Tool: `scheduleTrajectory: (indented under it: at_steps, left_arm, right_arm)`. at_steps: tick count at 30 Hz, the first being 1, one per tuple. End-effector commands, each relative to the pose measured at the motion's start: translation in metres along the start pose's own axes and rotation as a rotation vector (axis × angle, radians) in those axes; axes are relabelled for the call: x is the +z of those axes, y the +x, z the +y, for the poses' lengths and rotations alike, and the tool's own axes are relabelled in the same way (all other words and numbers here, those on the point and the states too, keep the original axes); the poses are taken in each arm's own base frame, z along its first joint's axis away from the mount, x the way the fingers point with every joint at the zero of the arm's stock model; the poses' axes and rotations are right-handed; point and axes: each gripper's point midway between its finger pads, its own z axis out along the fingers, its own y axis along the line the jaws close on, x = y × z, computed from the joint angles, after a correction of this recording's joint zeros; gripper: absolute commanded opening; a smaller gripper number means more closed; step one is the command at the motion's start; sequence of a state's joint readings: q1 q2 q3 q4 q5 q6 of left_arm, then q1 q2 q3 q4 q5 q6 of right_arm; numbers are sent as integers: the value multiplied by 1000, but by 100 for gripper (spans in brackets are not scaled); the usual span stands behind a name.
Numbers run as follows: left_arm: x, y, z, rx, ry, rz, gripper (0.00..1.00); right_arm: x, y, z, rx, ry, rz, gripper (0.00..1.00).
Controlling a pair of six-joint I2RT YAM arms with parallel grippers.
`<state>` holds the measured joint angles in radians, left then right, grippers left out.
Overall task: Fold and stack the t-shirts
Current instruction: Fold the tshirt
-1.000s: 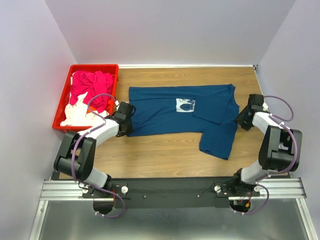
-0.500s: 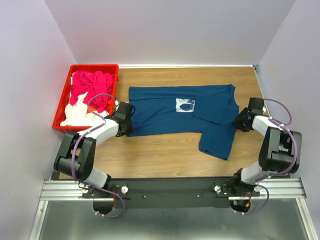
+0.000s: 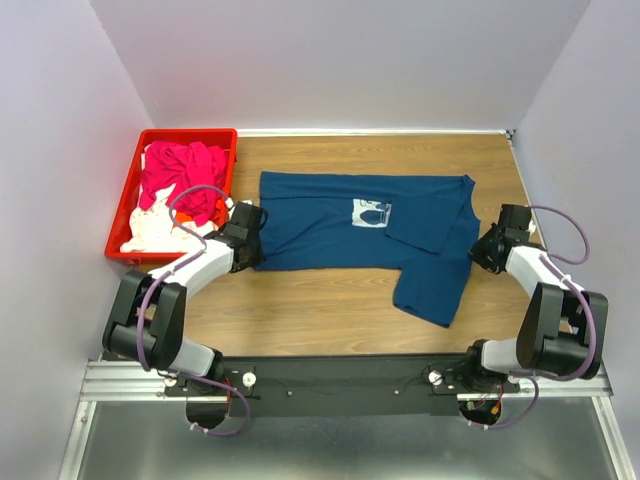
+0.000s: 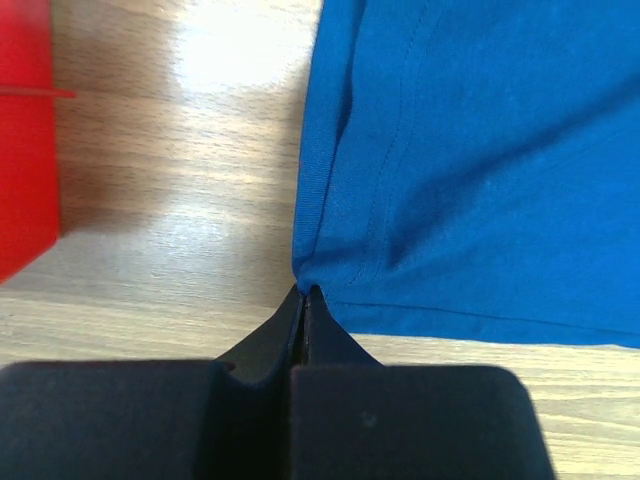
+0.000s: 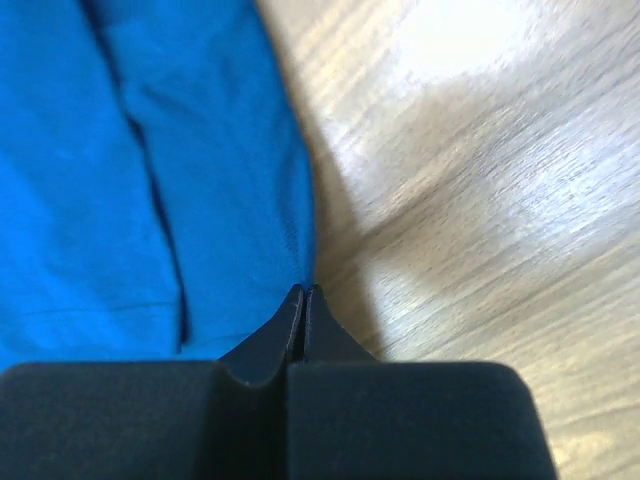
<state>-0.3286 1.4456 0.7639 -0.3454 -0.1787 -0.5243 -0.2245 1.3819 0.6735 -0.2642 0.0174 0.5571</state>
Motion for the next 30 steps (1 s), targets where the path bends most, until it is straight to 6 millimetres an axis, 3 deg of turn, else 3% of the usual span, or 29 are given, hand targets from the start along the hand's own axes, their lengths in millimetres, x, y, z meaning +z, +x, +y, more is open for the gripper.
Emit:
scheduleTrajectory:
  at_steps: [1, 5, 8, 15, 18, 24, 30]
  left_arm:
    - [-11, -18, 1, -38, 17, -41, 0]
    - [-15, -47, 3, -46, 9, -81, 0]
    - [-19, -83, -6, -41, 21, -126, 0]
    - [1, -127, -10, -44, 2, -147, 0]
    - [27, -131, -8, -39, -22, -104, 0]
    - [55, -142, -22, -43, 22, -77, 0]
    - [66, -149, -23, -50, 9, -78, 0]
  right_arm:
    - [-16, -25, 8, 16, -13, -67, 1]
    - [-18, -42, 26, 37, -53, -71, 1]
    - [-14, -54, 44, 44, -99, -51, 1]
    - [0, -78, 61, 45, -108, -45, 1]
    - [13, -96, 72, 35, -111, -48, 1]
    - [31, -110, 89, 27, -145, -26, 1]
    - [53, -115, 78, 5, -71, -33, 1]
